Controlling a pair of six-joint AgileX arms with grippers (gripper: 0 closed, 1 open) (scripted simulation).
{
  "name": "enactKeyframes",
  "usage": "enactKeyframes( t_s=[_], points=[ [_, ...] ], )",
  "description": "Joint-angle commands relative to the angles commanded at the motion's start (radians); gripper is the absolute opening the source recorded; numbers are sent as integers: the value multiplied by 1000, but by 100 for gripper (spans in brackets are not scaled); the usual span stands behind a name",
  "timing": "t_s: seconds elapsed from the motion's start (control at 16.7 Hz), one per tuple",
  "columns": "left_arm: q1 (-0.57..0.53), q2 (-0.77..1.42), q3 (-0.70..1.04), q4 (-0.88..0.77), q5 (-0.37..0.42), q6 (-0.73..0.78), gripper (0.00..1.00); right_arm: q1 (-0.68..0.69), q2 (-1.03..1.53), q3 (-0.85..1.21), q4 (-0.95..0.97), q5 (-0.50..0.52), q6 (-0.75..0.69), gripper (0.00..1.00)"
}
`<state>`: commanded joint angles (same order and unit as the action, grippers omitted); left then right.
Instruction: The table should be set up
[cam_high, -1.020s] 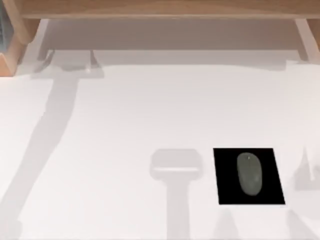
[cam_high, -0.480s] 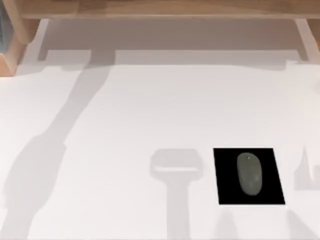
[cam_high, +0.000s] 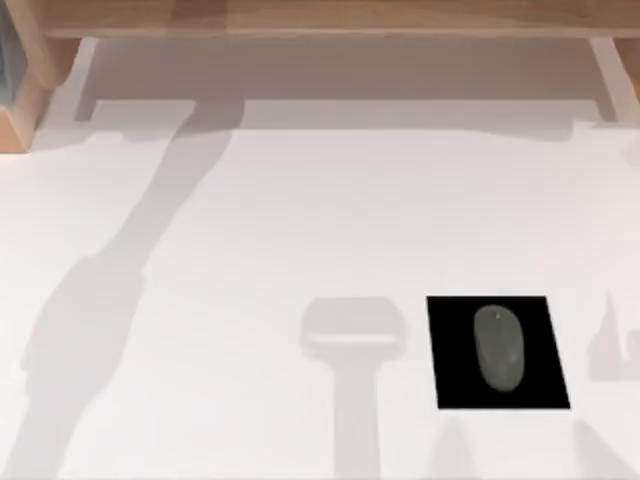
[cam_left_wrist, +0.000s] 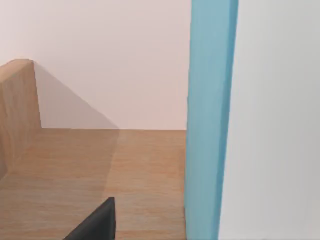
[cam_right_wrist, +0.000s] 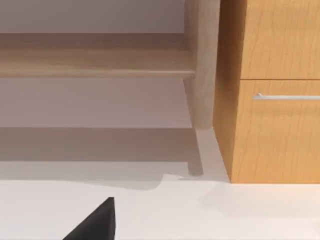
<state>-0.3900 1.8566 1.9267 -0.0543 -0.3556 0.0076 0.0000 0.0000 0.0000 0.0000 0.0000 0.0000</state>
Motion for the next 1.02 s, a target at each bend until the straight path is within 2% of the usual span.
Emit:
enactKeyframes(
  t_s=[0.42,0.66,1.02],
  points=[
    [10,83,117,-31,15,0,100,0,0,0,0,0,0,100],
    [11,88,122,-33,16,-1,100,0,0,0,0,0,0,100],
    [11,88,122,-33,16,-1,55,0,0,0,0,0,0,100]
  ],
)
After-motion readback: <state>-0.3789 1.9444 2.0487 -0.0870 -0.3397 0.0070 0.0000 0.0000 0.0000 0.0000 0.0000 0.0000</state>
